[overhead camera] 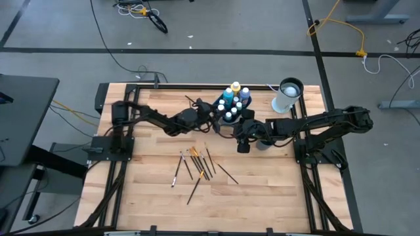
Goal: Pick & Place Paint Supplies
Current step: Put the red paint bottle into the blue bin
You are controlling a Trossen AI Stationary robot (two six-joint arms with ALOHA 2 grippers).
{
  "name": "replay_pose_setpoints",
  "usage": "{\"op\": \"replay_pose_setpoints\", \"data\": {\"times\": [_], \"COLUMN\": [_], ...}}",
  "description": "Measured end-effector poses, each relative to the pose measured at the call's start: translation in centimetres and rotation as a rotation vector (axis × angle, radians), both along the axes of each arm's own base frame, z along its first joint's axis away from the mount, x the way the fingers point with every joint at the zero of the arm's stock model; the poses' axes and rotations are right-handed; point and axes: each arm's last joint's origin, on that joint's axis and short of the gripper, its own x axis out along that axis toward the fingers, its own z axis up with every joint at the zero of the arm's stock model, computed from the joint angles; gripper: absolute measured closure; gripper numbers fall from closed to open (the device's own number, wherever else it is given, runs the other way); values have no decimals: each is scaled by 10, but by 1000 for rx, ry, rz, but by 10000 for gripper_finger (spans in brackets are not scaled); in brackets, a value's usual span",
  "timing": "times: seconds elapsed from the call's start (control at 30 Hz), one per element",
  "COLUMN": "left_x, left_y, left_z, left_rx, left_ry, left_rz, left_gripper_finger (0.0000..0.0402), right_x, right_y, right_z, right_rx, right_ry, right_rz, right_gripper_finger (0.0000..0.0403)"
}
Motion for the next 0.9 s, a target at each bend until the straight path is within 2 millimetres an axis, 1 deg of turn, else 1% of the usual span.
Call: {"op": "replay_pose_setpoints", "data": {"times": [0.17,0.23,0.4,0.63,0.8,0.9], "left_x": [1,1,1,1,1,1], "left_y": [6,7,7,7,7,7], "left_z": [-23,-27,-30,-30,-29,-26], "left_rx": [-62,-60,-18,-20,-18,17], "left_ry": [39,49,95,97,90,82], "left_rz": [-1,4,-3,1,1,-1], "left_gripper_finger": [239,233,221,192,168,157], "right_x": [0,0,1,2,5,5], "right_y": [0,0,0,0,3,5], "right_z": [0,0,0,2,4,4], "right_rx": [-3,-3,5,31,108,154], "right_ry": [0,0,-6,-44,-78,-83], "right_rz": [3,3,9,-8,47,99], "right_gripper_finger": [188,188,188,188,188,188]}}
